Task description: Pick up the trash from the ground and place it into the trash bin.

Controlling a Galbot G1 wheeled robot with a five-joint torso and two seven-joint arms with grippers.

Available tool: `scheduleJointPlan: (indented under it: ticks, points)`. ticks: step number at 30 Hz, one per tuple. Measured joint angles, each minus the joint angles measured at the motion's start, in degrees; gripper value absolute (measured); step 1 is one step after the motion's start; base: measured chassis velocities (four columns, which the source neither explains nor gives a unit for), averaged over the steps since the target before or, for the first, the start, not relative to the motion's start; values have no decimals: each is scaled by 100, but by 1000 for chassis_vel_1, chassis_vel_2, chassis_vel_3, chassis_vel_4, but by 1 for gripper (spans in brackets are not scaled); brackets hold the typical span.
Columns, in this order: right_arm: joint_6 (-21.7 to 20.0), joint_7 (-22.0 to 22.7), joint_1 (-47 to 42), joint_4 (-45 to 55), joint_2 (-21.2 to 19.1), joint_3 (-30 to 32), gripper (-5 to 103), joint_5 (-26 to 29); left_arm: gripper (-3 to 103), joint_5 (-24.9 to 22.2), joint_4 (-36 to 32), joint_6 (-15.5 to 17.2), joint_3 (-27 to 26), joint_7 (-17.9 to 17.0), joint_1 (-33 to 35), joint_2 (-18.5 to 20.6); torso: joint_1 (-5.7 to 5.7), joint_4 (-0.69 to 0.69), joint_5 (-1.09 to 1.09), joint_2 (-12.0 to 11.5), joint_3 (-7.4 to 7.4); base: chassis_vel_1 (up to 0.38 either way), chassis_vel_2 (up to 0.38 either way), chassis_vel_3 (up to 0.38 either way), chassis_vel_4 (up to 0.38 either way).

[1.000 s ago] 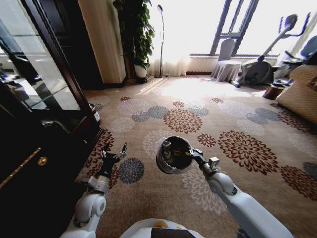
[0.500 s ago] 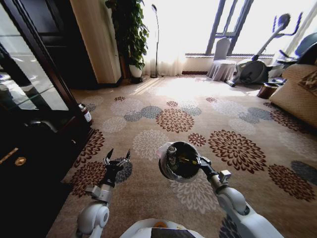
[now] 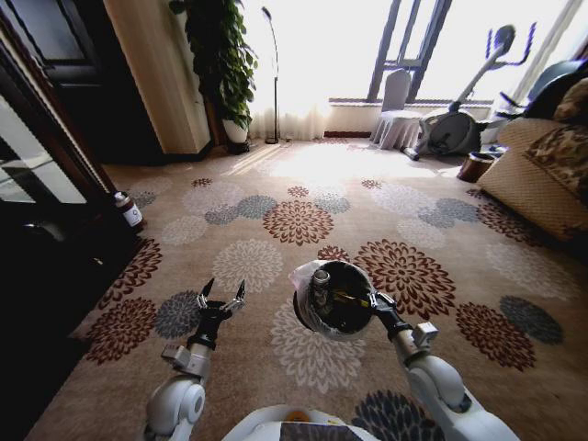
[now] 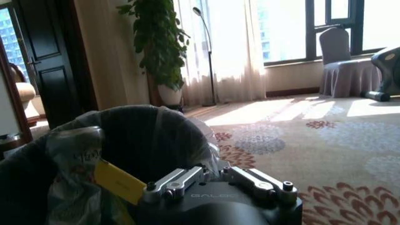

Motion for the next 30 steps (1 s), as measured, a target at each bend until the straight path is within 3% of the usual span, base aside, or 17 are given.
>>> scheduleJointPlan:
  ticks: [3,5,6,9,20,23,27,30]
  points:
    - [12,-6,-24,12,20,18,4,0,100,-5,28,-7,1,-1,-3,-13,0,1,7,0,0,-350,-366,345,354]
    - [21,-7,-57,34,45,44,4,0,100,-11,73,-28,3,-1,-5,-25,0,0,0,-1,0,-353,-360,333,347]
    - [22,-7,-79,49,61,52,4,0,100,-12,85,-37,5,-1,-7,-27,0,0,8,0,0,-339,-353,339,356]
    - [38,-25,-125,84,95,67,4,0,100,-13,106,-46,17,-4,-17,-30,0,0,-2,-1,0,-344,-357,354,354]
    - [111,-103,-366,133,158,191,4,-32,100,0,175,-47,76,-17,-53,-60,0,0,3,0,0,-349,-360,352,345]
    - [42,77,-461,199,163,278,4,-137,100,0,207,-51,82,-19,-59,-63,0,1,3,-1,0,-336,-348,356,342]
    - [-158,703,-612,275,237,463,4,-284,100,-16,269,-53,90,-23,-111,-48,0,0,-3,-1,0,-342,-361,370,352]
    - [-177,1032,-733,328,339,578,4,-365,100,-21,328,-53,106,-24,-169,-37,0,-1,6,0,0,-322,-346,329,311]
